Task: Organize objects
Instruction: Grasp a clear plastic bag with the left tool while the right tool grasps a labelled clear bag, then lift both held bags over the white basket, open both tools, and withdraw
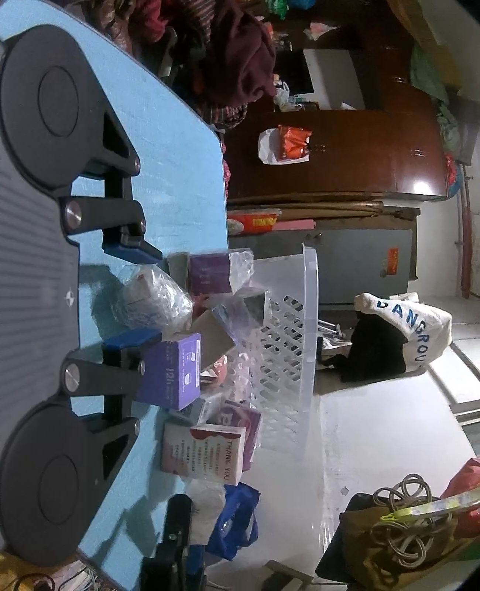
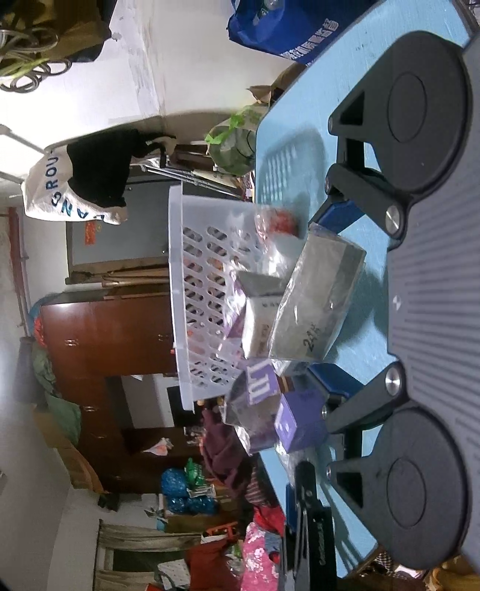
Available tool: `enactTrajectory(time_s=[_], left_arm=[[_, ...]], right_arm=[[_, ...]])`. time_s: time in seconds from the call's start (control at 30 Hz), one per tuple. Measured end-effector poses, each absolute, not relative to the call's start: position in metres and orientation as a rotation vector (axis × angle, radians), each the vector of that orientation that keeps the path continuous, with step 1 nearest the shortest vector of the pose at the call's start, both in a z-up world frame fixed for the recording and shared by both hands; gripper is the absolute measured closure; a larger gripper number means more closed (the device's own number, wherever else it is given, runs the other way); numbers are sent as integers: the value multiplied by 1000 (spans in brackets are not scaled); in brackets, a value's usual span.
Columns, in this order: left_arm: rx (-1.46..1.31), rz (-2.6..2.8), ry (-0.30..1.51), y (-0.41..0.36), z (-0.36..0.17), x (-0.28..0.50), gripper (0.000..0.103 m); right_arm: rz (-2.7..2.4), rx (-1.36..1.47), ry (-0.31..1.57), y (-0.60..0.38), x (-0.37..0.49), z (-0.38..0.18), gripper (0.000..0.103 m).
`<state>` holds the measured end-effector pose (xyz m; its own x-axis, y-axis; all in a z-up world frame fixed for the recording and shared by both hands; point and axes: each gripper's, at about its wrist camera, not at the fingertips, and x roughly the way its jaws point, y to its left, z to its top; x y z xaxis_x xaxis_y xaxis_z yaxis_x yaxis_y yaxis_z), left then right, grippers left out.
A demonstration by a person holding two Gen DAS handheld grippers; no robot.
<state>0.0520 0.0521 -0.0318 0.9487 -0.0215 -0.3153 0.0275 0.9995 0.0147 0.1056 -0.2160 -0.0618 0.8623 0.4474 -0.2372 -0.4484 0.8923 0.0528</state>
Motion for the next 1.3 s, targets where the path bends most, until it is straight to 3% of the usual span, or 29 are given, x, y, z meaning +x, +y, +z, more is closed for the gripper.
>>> enactTrajectory(time_s=[0.53,0.83,1.13,1.3], left_arm=[[-48,-12,251,66,-23,39,61],[-112,-29,128,76,13,47,61],[-152,-51,113,77,82,128,61],[-124,-58,201,62,92,189,61]], right_arm=[[455,37,230,-228,113,-55,24],[467,10,152,-222,132,-15,24],[474,-41,126,-194,216,55,24],[473,-75,193,-180,268,61,24]])
